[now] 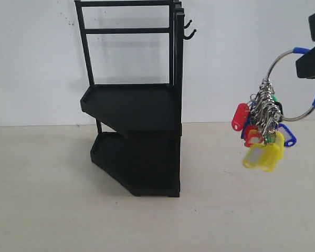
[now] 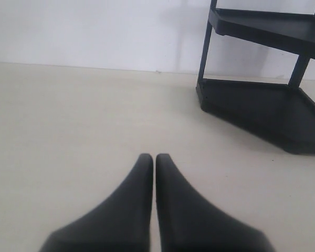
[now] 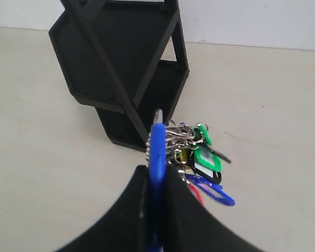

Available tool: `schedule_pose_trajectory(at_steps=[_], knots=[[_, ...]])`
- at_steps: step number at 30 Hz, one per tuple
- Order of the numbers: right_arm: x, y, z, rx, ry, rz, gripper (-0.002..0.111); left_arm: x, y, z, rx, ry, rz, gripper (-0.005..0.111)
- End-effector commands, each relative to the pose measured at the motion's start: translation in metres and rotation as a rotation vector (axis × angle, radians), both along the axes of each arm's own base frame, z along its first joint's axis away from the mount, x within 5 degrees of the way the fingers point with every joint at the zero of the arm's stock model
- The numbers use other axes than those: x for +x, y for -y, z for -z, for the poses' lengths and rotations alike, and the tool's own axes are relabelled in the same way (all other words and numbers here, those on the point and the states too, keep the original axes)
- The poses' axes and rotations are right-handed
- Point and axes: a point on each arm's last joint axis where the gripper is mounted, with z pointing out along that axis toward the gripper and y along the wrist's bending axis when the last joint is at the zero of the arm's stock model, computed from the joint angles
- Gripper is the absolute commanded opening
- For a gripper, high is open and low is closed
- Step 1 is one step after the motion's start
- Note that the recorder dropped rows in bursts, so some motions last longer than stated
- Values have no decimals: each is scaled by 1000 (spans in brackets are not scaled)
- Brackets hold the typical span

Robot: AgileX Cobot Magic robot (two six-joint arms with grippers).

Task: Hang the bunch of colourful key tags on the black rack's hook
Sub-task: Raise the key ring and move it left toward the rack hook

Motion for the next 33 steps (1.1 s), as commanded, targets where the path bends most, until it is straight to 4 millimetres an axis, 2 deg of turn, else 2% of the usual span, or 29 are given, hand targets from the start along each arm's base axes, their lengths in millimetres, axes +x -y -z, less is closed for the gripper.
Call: schedule_pose_trajectory(at_steps=[1,3,5,6,8,11,15,22,29,33], knots=[[3,-6,0,-65,39,-92,0,0,0,-1,8,11,0,4],[7,-4,-2,94,-6,59,0,0,0,-1,8,11,0,4],[5,-12,-4,-34,80,-116,0,0,0,-1,8,11,0,4],[8,-12,-3,-30,80,-100,0,0,0,-1,8,11,0,4],[12,-6,-4,84,49,30,0,0,0,-1,8,11,0,4],[10,-11,-6,66,74,-60,0,0,0,-1,8,11,0,4],[13,-11,-10,85,129,-42,0,0,0,-1,8,11,0,4],[18,-8,-17,40,240,-29,0,0,0,-1,8,11,0,4],[21,-20,-23,-104,388,-52,0,0,0,-1,8,11,0,4],[36,-33,-6,-230,398,-73,0,0,0,-1,8,11,0,4]])
